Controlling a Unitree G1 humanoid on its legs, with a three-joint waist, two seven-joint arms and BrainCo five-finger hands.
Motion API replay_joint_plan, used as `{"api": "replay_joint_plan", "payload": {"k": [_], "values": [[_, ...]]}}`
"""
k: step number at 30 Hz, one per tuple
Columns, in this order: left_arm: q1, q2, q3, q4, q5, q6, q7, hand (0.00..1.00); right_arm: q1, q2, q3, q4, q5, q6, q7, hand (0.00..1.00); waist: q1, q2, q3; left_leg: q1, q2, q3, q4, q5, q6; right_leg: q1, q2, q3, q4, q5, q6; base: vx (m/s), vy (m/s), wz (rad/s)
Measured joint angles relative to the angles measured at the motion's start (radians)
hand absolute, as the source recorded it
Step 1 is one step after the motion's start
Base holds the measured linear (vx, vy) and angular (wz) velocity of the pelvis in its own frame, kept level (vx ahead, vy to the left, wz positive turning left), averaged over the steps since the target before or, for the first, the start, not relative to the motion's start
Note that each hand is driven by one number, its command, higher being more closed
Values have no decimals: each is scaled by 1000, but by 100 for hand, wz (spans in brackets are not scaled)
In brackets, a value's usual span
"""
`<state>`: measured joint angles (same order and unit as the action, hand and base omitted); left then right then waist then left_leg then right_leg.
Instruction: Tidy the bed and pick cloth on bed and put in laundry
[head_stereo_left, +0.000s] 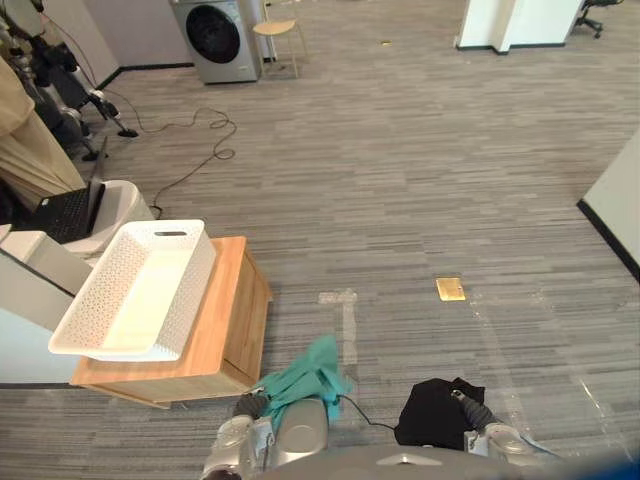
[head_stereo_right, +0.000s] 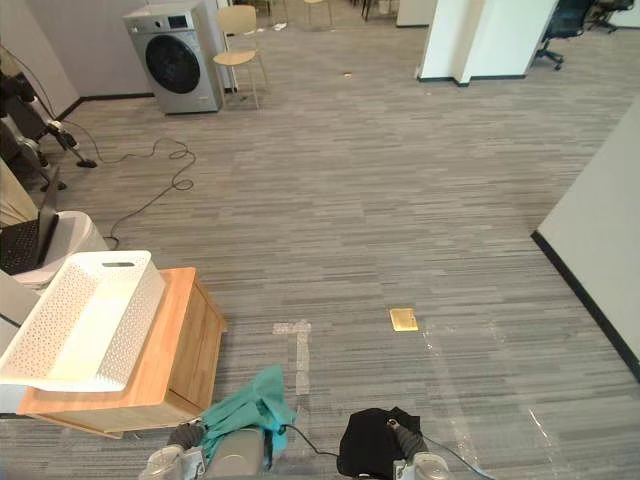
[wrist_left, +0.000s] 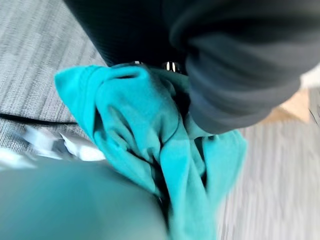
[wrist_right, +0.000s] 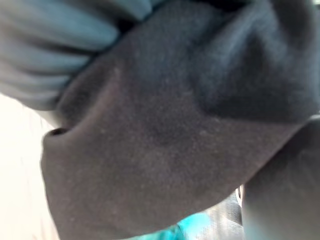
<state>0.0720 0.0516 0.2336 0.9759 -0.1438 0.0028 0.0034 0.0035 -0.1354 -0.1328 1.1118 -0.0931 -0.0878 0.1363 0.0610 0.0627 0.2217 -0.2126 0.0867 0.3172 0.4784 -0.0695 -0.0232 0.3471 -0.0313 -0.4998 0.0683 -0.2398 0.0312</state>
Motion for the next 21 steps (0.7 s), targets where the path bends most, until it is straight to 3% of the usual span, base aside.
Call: {"api": "replay_joint_plan", "payload": {"k": [1, 2, 3, 4, 6, 7, 8, 9, 11, 13, 16, 17, 19, 20, 21], "values": [[-11, 2, -3, 6, 0, 13, -5, 100, 4, 10, -28, -3, -35, -8, -5, 100, -20, -18, -6, 29, -27, 223, -115, 2, 163, 26, -6, -89, -1, -13, 25, 436, -12, 156], [-14, 3, -7, 7, 0, 13, -5, 100, 6, 14, -31, -3, -42, -8, -6, 100, -21, -26, -10, 35, -38, 247, -143, 1, 166, 30, -10, -108, 1, -13, 26, 429, -12, 212], [-16, 1, -8, 1, -1, 16, -8, 100, 9, 17, -38, -4, -59, -9, -13, 100, -19, -50, -23, 49, -70, 327, -228, -11, 237, 25, -9, -182, 3, -6, 47, 414, -48, 197], [-26, 0, 9, -8, -5, 31, -12, 100, 13, 18, -55, -5, -59, -9, -27, 100, -2, -69, -24, 57, -125, 293, -271, -30, 268, 45, -13, -211, -1, 2, 69, 417, -74, 182], [-26, 1, 14, -13, -5, 54, -3, 100, 5, 17, -54, -21, -68, -4, -30, 100, 14, -69, -28, 61, -139, 237, -244, -70, 261, 59, -19, -198, 45, 32, 114, 464, -101, 110], [-25, 5, 15, -13, -3, 67, 1, 100, -1, 17, -53, -29, -72, 2, -29, 100, 14, -69, -28, 70, -138, 216, -225, -89, 255, 58, -25, -196, 98, 38, 120, 497, -80, 95], [-23, 7, 13, -10, 2, 92, 4, 100, -11, 22, -53, -38, -84, 7, -24, 100, 15, -67, -32, 105, -136, 180, -210, -125, 244, 33, -64, -192, 264, 61, 139, 501, -45, 71], [-12, 16, 6, 1, 9, 108, 6, 100, -11, 25, -53, -49, -90, 6, -20, 100, 16, -66, -45, 146, -136, 143, -215, -147, 222, -36, -127, -164, 507, 107, 113, 505, -44, 64], [-8, 22, 2, 20, 12, 118, 20, 100, -6, 25, -53, -56, -90, 6, -20, 100, 10, -62, -57, 209, -138, 75, -244, -156, 207, -169, -196, -88, 829, 115, 81, 512, -101, 92], [-7, 25, -8, 41, 9, 119, 47, 100, 12, 24, -52, -56, -87, 7, -16, 100, -1, -57, -60, 287, -135, -7, -296, -142, 184, -262, -239, -65, 945, 78, 44, 484, -161, 129], [-13, 40, -71, 42, -17, 102, 52, 100, 33, 10, -55, -56, -76, 3, -11, 100, -20, -38, -60, 352, -84, -170, -341, -122, 153, -396, -187, 61, 780, -13, 35, 447, -270, 159], [-21, 38, -79, 41, -38, 89, 51, 100, 36, 2, -55, -56, -76, 3, -11, 100, -32, -36, -60, 353, -59, -250, -341, -115, 140, -432, -151, 140, 639, -28, 46, 280, -285, 197], [-34, 40, -106, 49, -41, 64, 49, 100, 41, 1, -53, -55, -54, 0, -11, 100, -53, -45, -59, 347, -39, -358, -341, -103, 104, -440, -111, 298, 362, 0, 87, 256, -311, 207], [-38, 46, -124, 49, -41, 51, 49, 100, 47, 6, -52, -51, -47, -1, -10, 100, -52, -67, -59, 344, -43, -396, -337, -110, 65, -422, -111, 409, 193, 60, 123, 224, -390, 190], [-30, 61, -126, 48, -41, 43, 51, 100, 48, 20, -49, -35, -45, -6, -4, 100, -49, -113, -62, 343, -64, -438, -330, -130, 29, -417, -119, 507, 117, 163, 135, 222, -445, 179]]}}
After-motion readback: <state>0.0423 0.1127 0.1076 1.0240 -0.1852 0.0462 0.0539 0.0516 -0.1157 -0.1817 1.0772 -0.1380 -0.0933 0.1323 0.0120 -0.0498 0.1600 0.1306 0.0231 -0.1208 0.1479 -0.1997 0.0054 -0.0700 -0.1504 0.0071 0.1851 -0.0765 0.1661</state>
